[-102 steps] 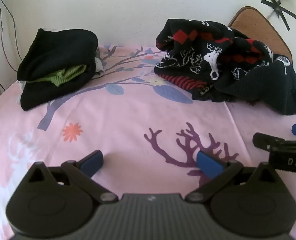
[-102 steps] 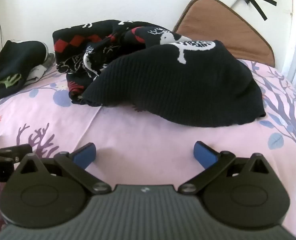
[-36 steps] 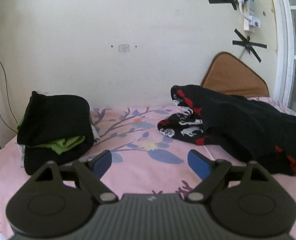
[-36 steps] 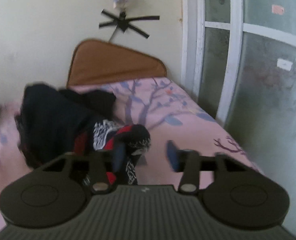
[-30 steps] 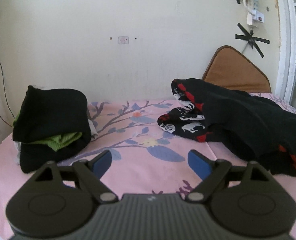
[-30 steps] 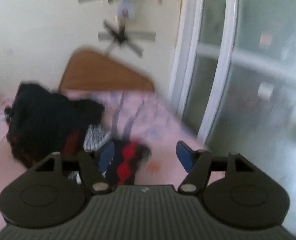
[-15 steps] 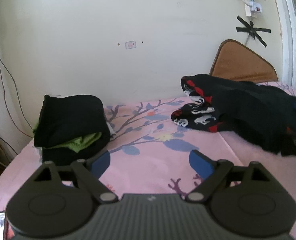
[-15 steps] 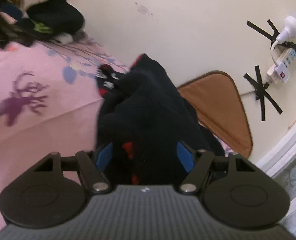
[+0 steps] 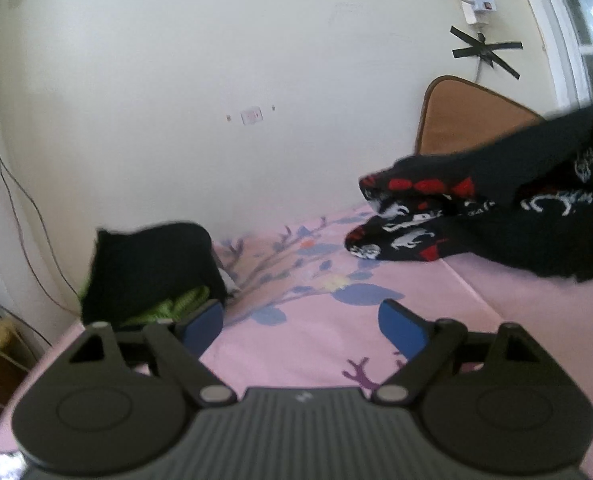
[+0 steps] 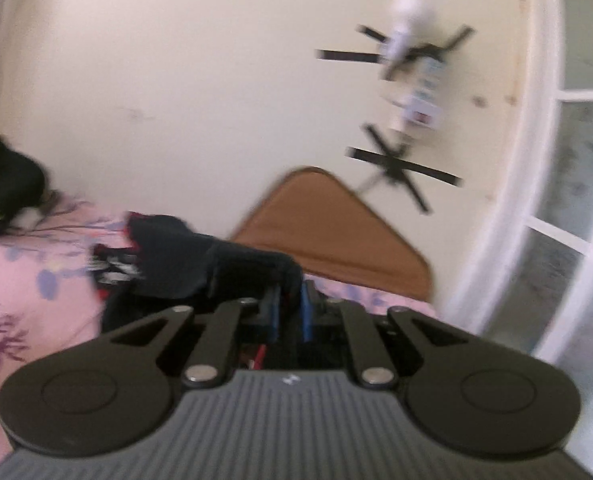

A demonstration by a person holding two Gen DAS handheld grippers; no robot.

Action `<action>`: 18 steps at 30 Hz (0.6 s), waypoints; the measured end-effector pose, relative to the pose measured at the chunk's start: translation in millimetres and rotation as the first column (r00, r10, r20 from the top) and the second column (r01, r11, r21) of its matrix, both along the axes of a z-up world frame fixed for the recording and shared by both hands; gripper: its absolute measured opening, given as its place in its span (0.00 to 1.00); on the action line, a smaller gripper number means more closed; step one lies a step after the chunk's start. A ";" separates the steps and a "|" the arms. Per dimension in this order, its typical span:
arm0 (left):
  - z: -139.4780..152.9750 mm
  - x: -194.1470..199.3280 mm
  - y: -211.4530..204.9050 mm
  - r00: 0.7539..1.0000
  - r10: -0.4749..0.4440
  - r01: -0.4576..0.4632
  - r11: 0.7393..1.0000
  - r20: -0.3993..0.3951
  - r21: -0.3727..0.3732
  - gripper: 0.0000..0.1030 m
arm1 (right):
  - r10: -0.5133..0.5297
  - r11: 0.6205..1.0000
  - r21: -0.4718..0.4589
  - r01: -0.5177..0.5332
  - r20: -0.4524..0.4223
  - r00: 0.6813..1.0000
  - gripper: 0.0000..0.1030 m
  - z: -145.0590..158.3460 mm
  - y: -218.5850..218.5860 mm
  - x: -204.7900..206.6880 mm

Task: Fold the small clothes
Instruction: 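Lift the sweater off the bed with the right tool, then grasp the sweater with the left tool while the right tool holds it up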

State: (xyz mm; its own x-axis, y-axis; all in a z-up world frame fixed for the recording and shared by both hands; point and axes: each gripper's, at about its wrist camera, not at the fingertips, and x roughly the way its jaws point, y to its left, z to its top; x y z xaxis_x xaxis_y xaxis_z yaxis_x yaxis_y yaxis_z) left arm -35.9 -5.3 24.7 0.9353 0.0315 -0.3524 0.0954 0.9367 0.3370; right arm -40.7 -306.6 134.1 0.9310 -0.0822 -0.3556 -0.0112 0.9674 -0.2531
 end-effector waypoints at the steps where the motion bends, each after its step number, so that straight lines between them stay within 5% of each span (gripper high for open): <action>1: -1.8 -0.9 -2.7 1.000 0.002 -0.002 1.000 0.020 0.027 0.86 | -0.034 0.999 -0.002 0.034 -0.018 0.999 0.05 -5.2 -7.8 3.1; 5: -6.3 -10.0 -11.4 0.995 -0.038 0.032 0.997 0.088 0.067 0.99 | -0.092 0.992 0.071 0.100 -0.110 0.990 0.05 -26.2 -31.4 17.6; 9: -7.1 -11.6 -16.4 0.995 -0.046 0.039 0.996 0.091 0.078 1.00 | -0.078 0.989 0.118 0.091 -0.118 0.990 0.14 -34.8 -31.6 19.6; 11: -9.1 -9.1 -15.3 0.996 -0.033 0.027 0.997 0.084 0.071 1.00 | -0.043 0.988 0.147 0.056 -0.090 0.995 0.56 -34.9 -32.5 16.0; 13: -11.2 -5.3 -13.2 0.997 -0.015 0.011 0.998 0.073 0.068 1.00 | -0.009 0.990 0.138 0.012 -0.021 1.000 0.80 -36.9 -27.2 4.2; 16: -13.3 -2.3 -7.8 0.998 -0.003 0.000 0.999 0.067 0.051 1.00 | 0.058 0.995 0.079 -0.063 0.070 0.996 0.97 -40.1 -13.8 -17.8; 18: -13.8 -3.2 -4.6 0.996 -0.004 -0.001 0.999 0.089 0.051 1.00 | 0.087 0.995 0.044 -0.090 0.069 0.994 1.00 -43.2 -8.1 -22.7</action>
